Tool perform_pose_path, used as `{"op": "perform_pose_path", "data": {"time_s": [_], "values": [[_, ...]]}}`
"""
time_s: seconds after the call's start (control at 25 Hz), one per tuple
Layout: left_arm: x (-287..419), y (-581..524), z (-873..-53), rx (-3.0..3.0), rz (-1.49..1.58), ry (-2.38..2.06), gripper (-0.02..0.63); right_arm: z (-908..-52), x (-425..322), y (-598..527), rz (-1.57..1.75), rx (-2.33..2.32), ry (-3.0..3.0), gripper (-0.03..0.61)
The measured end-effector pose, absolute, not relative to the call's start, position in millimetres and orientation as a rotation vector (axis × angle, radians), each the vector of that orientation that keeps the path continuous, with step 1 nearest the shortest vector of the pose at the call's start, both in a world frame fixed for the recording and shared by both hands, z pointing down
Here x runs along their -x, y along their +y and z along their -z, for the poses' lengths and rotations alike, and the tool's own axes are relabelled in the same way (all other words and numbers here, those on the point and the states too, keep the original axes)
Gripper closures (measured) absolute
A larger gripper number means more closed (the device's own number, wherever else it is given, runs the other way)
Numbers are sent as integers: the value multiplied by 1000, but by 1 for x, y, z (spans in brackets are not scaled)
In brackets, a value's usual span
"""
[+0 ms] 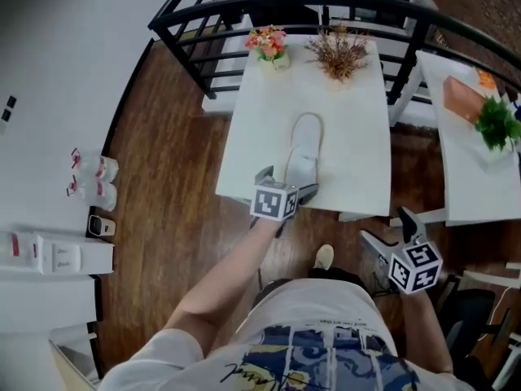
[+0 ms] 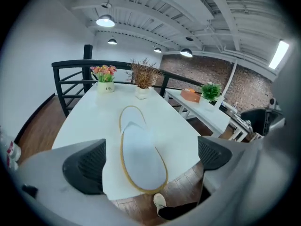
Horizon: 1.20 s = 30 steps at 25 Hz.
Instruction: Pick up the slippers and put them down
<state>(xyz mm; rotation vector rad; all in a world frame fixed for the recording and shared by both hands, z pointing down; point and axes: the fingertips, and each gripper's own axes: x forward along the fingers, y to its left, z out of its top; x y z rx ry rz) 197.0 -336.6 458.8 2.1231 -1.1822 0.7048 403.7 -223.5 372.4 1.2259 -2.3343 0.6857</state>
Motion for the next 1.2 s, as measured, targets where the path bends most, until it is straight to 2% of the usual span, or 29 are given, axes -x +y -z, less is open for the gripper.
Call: {"op": "perform_pose_path", "data": {"time_s": [0.52,0.88,1.0,1.2], "values": [[-213,-433,-566,-1831,-998,-1322,14,-390,-467,-255,-843,-1268,-2328,66],[-212,-433,-597,-1747,-1104,-1315,16,-399,-487,-264,-870,-1277,-2304,66],[-211,-435,-592,-1770,-1077,-1326,125,-404,-485,-266,-873,-1256,-2304,66],[-204,-430,-591,-1729,-1036,-1335,143,-408,-475,-272,-863,-1202,-2303,67]]}}
